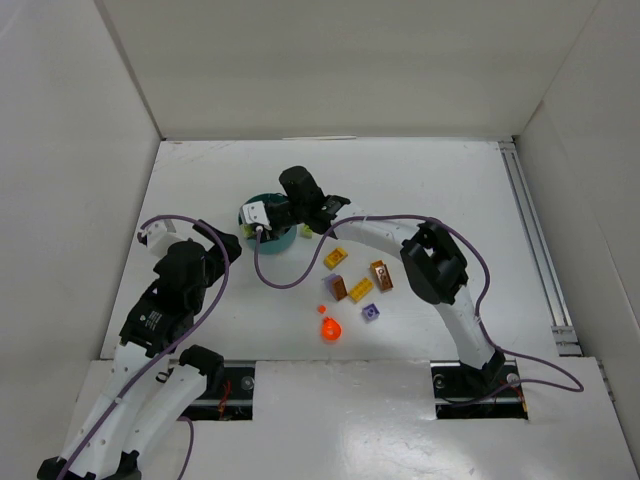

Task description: Sort the legos into containers by color

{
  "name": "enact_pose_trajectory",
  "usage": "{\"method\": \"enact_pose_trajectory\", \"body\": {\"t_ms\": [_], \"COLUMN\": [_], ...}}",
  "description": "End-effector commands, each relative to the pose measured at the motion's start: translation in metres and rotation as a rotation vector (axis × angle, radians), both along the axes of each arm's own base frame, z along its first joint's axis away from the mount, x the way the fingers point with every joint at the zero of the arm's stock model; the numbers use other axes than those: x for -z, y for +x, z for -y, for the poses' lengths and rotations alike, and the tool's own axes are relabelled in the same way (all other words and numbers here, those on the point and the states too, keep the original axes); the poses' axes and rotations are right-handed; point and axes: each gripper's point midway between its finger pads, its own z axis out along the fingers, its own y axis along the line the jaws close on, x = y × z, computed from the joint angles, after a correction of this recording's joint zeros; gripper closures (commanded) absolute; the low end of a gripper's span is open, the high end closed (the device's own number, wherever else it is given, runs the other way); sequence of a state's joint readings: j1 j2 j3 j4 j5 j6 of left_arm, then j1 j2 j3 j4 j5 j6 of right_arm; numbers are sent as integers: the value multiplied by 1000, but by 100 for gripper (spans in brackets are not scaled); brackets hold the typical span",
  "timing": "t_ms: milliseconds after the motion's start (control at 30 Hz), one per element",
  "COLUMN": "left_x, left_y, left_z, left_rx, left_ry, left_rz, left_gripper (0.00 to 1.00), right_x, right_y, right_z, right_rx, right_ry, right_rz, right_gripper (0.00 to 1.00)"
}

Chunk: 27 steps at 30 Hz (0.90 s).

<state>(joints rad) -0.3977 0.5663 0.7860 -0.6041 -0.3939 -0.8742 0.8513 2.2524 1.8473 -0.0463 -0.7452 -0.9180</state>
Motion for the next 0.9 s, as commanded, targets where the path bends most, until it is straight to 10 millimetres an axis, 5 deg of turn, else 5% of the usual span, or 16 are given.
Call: {"method": "enact_pose_trajectory", "body": {"t_ms": [0,267,533,600,633,700,867], "left_x": [-11,-11,-12,-13,-13,-20,-30], "left_y": [1,1,7,12,15,23,41], "left_z": [-3,-3,6,16,20,33,75], "left_rx": [-16,-16,39,90,118,179,338], "left_ry": [-5,-5,23,17,33,22,26], "left_rz": [24,24,26,30,24,43,70], "left_gripper": [0,0,0,0,0,0,0], "right_x": [-24,-36,-117,-132,-157,-152,-149], "right_y": [-1,-4,-20,-4,4,21,72], "right_z": [-6,-2,26,43,64,95,233], "right_rx": [-37,-37,28,162,232,375,832], "right_ry": [56,66,145,158,196,202,285], "right_rz": [23,32,76,77,58,4,-219], "right_gripper": [46,33,28,27,26,24,18]}}
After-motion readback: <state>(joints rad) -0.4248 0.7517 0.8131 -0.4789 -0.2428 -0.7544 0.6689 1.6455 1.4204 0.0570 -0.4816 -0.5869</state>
